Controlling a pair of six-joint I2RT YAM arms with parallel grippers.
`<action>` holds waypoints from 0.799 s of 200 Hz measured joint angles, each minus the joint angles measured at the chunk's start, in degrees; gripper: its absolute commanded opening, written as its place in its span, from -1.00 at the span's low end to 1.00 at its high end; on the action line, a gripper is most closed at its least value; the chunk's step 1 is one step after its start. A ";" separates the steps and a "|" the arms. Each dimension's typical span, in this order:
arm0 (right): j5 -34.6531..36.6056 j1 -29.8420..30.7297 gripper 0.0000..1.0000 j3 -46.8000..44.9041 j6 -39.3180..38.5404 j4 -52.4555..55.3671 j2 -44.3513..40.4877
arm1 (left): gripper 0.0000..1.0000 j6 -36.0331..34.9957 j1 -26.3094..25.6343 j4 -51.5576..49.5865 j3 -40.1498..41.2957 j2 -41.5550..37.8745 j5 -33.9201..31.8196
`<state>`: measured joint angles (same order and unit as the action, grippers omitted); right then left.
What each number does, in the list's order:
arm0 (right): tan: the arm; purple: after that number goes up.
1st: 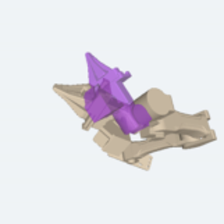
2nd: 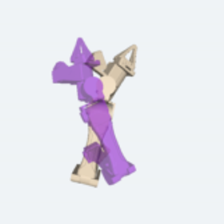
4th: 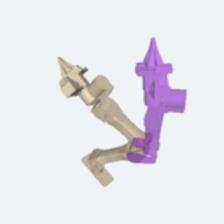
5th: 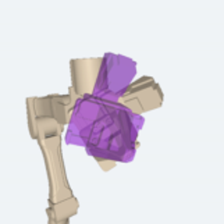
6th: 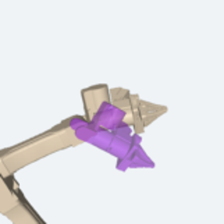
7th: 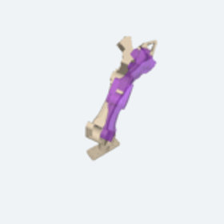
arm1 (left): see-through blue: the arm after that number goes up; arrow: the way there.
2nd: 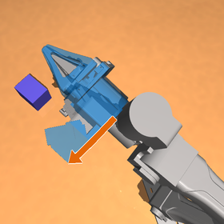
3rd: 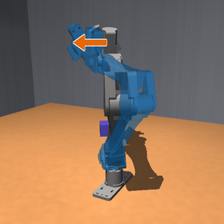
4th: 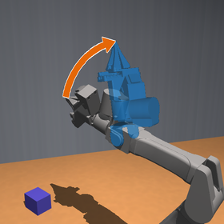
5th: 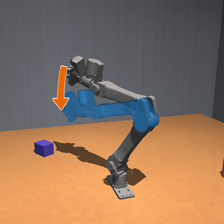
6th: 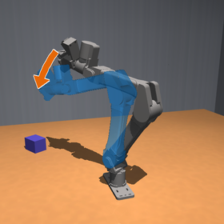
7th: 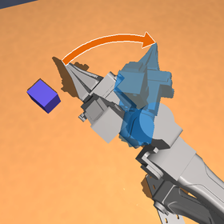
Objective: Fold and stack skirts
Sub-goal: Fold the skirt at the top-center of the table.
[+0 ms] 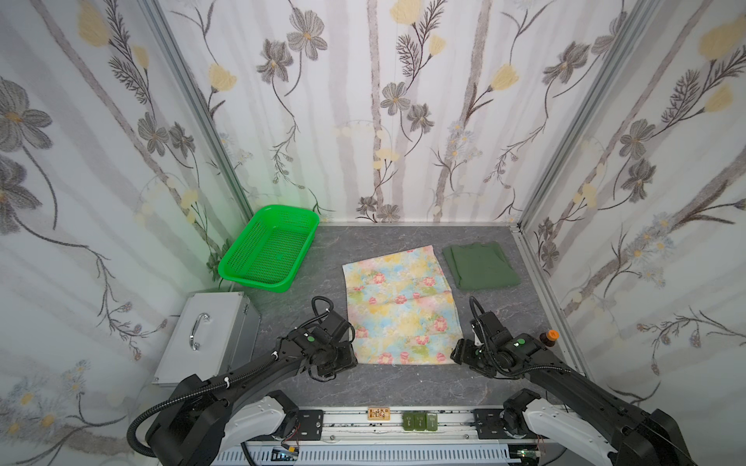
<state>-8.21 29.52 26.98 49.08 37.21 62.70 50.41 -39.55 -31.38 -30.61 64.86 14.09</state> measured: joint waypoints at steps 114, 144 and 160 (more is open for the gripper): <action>-1.53 -1.31 0.43 0.11 -0.35 -1.81 0.39 | -0.28 -1.18 0.55 3.78 -3.13 9.42 -2.60; -1.64 -1.66 0.44 0.04 -0.76 -1.77 0.13 | -0.45 -1.68 0.55 4.85 -3.13 10.47 -1.88; -1.73 -1.97 0.43 -0.04 -0.76 -1.77 0.02 | -0.65 -1.90 0.55 5.11 -3.08 10.47 -1.79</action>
<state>-9.93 27.55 26.94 48.31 35.44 62.72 48.51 -39.00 -26.26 -33.69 75.33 12.29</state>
